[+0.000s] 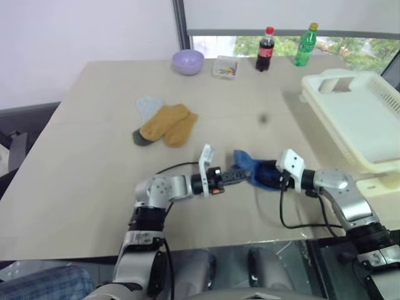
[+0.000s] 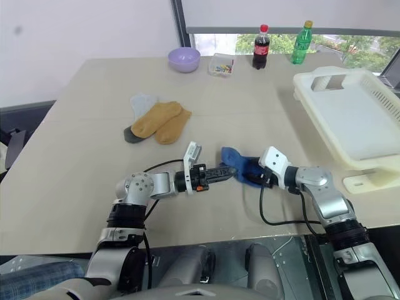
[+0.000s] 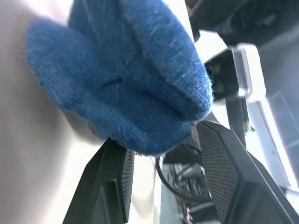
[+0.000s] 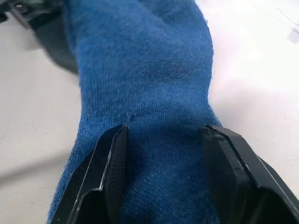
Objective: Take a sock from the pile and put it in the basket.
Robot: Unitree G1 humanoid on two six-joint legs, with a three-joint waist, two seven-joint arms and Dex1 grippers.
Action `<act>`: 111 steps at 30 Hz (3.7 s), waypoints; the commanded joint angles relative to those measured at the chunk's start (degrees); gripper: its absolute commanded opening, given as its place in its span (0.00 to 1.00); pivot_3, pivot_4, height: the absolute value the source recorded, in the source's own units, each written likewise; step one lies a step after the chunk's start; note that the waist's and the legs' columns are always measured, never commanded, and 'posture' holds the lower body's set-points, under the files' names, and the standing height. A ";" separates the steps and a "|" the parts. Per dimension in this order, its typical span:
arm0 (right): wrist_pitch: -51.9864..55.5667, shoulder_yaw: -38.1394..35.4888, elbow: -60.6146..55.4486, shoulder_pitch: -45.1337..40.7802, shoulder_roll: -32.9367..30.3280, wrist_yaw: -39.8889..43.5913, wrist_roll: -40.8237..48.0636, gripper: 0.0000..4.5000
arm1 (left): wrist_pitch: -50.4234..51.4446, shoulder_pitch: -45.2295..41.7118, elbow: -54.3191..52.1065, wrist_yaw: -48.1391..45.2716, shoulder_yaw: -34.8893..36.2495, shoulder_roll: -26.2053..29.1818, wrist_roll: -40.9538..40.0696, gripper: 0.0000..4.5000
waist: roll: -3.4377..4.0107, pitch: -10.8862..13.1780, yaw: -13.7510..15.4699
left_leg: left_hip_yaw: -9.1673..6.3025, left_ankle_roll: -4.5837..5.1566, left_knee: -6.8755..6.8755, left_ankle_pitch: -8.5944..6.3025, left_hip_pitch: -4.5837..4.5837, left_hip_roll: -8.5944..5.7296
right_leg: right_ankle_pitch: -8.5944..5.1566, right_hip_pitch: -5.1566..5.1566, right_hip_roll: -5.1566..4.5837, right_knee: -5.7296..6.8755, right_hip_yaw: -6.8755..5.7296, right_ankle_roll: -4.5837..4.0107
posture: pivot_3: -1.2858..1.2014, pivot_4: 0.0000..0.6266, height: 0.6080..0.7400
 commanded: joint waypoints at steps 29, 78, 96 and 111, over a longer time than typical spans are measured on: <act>-0.81 1.72 2.06 1.24 -0.21 -0.52 -3.63 0.56 | -9.55 -4.56 4.90 0.04 3.08 -0.05 0.11 0.49 | -0.02 0.03 -0.64 | -0.18 -0.06 -0.37 0.04 -0.12 0.01 | 0.02 -0.02 0.01 -0.48 -0.21 0.01 | 0.52 0.24 0.94; 10.49 -13.23 -20.59 9.22 -18.70 7.05 8.16 0.99 | -19.94 -8.72 14.41 -15.29 -13.97 -6.10 12.38 0.50 | 0.08 0.18 0.50 | -0.44 0.17 -0.51 0.23 -1.11 -0.13 | 0.15 -0.78 -0.09 -0.80 -0.42 -0.22 | 0.52 0.24 0.94; 48.59 -13.53 -15.04 -5.07 -7.01 -5.18 24.32 0.99 | -22.05 -6.90 12.82 -16.84 -15.27 -5.94 13.96 0.50 | 0.13 0.16 0.56 | -0.45 0.03 -0.49 0.33 -1.31 -0.21 | 0.21 -1.03 -0.20 -0.64 -0.38 -0.33 | 0.52 0.24 0.94; 54.15 -15.59 -20.81 -2.36 -6.72 -8.88 27.99 0.02 | -22.06 -6.35 8.24 -17.17 -16.22 -5.62 13.58 0.50 | 0.15 0.15 0.37 | -0.35 0.11 -0.45 0.29 -1.27 -0.20 | 0.21 -1.04 -0.17 -0.55 -0.32 -0.32 | 0.52 0.24 0.94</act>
